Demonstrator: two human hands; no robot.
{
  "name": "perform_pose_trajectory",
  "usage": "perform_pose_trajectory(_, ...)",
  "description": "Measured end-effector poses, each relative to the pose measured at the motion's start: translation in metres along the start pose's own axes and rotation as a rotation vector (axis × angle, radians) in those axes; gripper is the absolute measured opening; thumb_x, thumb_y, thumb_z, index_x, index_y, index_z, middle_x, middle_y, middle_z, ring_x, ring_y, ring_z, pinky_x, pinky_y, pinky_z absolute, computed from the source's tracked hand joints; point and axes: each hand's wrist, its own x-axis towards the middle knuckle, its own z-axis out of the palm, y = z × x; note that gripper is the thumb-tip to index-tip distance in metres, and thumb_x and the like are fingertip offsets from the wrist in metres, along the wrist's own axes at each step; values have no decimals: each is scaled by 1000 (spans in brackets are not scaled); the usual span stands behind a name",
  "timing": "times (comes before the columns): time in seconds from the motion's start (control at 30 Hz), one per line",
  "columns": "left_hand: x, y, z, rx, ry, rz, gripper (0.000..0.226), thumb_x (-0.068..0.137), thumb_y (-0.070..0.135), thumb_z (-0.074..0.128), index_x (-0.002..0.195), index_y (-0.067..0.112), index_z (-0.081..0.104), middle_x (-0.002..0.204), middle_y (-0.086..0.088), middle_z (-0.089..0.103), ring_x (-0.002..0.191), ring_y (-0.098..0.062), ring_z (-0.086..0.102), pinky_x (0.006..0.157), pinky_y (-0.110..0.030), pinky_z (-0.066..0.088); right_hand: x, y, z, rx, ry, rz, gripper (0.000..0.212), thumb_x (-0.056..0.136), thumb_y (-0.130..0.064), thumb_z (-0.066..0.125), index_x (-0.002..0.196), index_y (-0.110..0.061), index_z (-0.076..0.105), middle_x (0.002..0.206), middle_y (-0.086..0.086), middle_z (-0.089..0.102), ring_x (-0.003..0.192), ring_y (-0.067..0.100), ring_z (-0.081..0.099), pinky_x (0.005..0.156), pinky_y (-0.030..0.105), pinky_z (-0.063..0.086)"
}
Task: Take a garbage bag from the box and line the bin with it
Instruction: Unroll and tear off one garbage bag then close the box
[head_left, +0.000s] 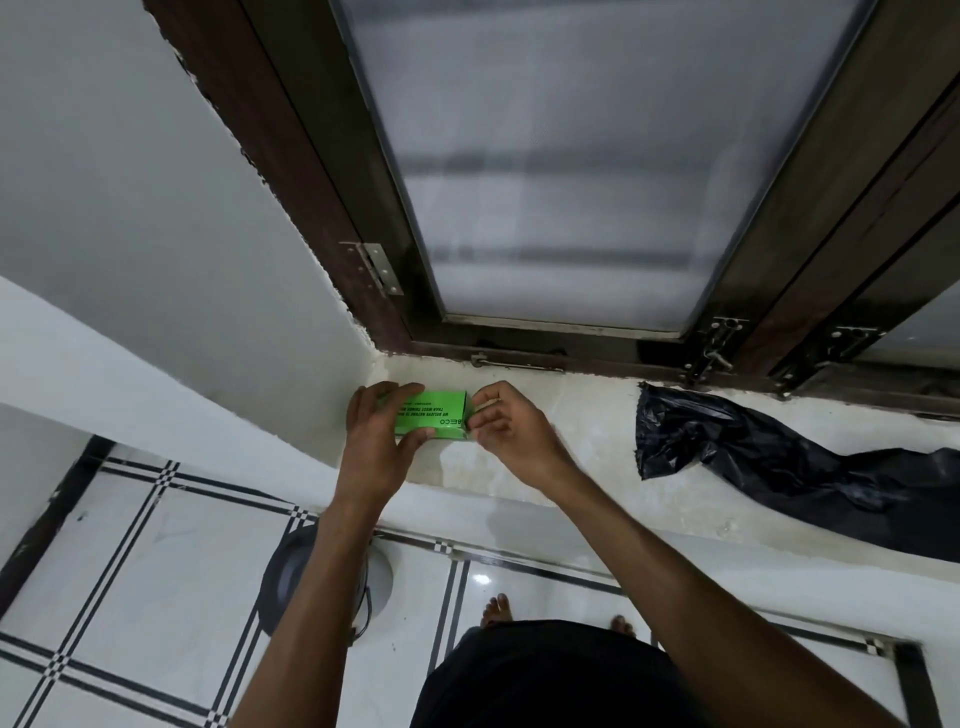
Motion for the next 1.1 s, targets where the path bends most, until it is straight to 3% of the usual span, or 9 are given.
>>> perform_pose_trajectory(0.13,0,0,-1,-20,-7,0,51,79,21,80,127,18,63,124,-15,56,119,-36,48,103,-44,40,8,-1,3,-36,8,-9,24,82,5,69,101,-10,63,87,3,66,74,8,63,70,16,52)
perform_pose_trajectory(0.33,0,0,-1,-4,11,0,51,79,22,80,127,19,64,123,-13,57,118,-34,48,101,-32,35,7,1,6,-152,29,-69,21,87,5,62,101,-9,59,86,5,66,69,4,61,66,16,52)
perform_pose_trajectory(0.6,-2,9,4,-4,60,-12,49,80,17,79,127,15,63,124,-15,56,117,-35,47,99,-39,39,3,2,2,-75,-27,-36,24,84,11,57,93,-12,55,92,14,69,79,16,64,77,30,54)
perform_pose_trajectory(0.77,-4,9,6,-7,58,-18,49,82,20,77,128,15,61,126,-15,54,118,-36,45,101,-42,39,0,5,-3,-7,-25,23,33,85,16,52,98,-14,58,98,9,74,102,17,69,92,29,54)
perform_pose_trajectory(0.93,-5,12,8,-21,64,-35,49,83,18,76,129,15,60,127,-15,52,120,-37,43,101,-45,41,-12,6,4,-20,-44,-8,55,81,23,37,115,-16,56,115,2,66,111,4,62,83,20,50)
perform_pose_trajectory(1.1,-6,9,11,-13,-1,-15,50,87,18,72,134,18,56,137,-13,49,134,-41,36,112,-53,34,-9,6,-1,1,-41,45,55,77,24,38,114,-12,56,101,6,71,97,9,65,74,10,46)
